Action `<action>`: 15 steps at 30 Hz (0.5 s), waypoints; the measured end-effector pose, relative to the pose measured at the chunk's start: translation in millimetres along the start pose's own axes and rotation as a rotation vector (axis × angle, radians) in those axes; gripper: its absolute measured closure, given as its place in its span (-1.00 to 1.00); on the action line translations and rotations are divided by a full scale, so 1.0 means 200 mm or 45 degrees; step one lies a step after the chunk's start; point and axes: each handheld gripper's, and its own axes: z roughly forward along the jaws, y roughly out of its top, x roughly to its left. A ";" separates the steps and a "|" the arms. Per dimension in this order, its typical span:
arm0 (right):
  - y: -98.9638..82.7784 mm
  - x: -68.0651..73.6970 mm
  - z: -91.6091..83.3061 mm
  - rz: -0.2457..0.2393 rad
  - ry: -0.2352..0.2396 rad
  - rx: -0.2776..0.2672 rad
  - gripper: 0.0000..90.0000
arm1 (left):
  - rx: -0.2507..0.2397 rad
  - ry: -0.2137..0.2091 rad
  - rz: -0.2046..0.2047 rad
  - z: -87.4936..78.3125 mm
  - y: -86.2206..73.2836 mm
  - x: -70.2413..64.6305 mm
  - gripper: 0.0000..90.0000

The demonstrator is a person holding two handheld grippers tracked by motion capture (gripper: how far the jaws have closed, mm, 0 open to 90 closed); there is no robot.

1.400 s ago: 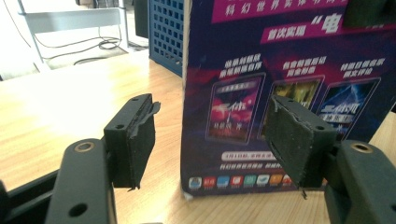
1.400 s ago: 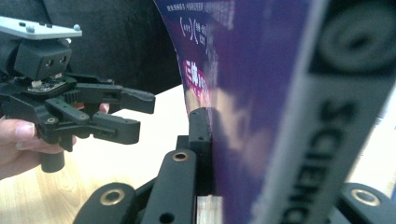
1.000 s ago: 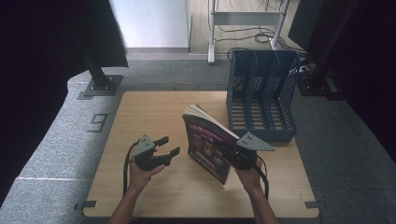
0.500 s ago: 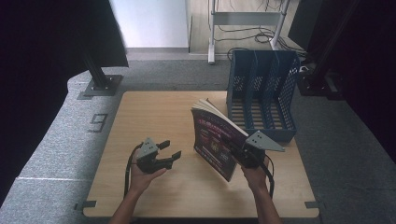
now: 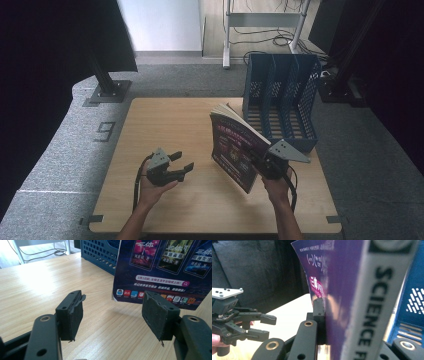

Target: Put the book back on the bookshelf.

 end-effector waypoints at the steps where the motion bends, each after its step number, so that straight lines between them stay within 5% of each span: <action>1: 0.00 0.00 0.00 -0.001 -0.007 -0.013 0.82 | 0.003 -0.003 -0.002 0.00 0.00 0.00 -0.25; 15: 0.03 0.00 -0.03 -0.006 -0.023 -0.045 0.82 | 0.031 0.002 -0.020 0.00 -0.01 0.02 -0.25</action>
